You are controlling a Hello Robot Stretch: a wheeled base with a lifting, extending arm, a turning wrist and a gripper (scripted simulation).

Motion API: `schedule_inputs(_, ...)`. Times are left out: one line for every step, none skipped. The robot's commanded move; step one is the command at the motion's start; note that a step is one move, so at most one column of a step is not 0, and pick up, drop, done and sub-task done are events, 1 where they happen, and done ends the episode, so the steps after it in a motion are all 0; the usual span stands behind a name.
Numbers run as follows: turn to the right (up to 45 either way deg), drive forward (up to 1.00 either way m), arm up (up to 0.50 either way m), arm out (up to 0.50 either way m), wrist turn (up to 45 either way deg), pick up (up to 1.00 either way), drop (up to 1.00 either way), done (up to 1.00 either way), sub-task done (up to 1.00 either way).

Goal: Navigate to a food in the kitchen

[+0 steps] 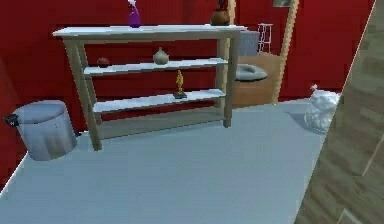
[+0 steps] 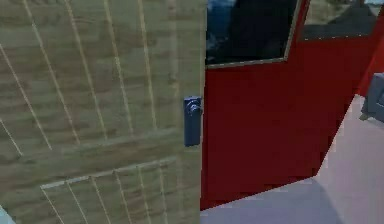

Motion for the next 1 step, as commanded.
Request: schedule_inputs(0.0, 0.8, 0.0, 0.0, 0.0, 0.0, 0.0, 0.0, 0.0)
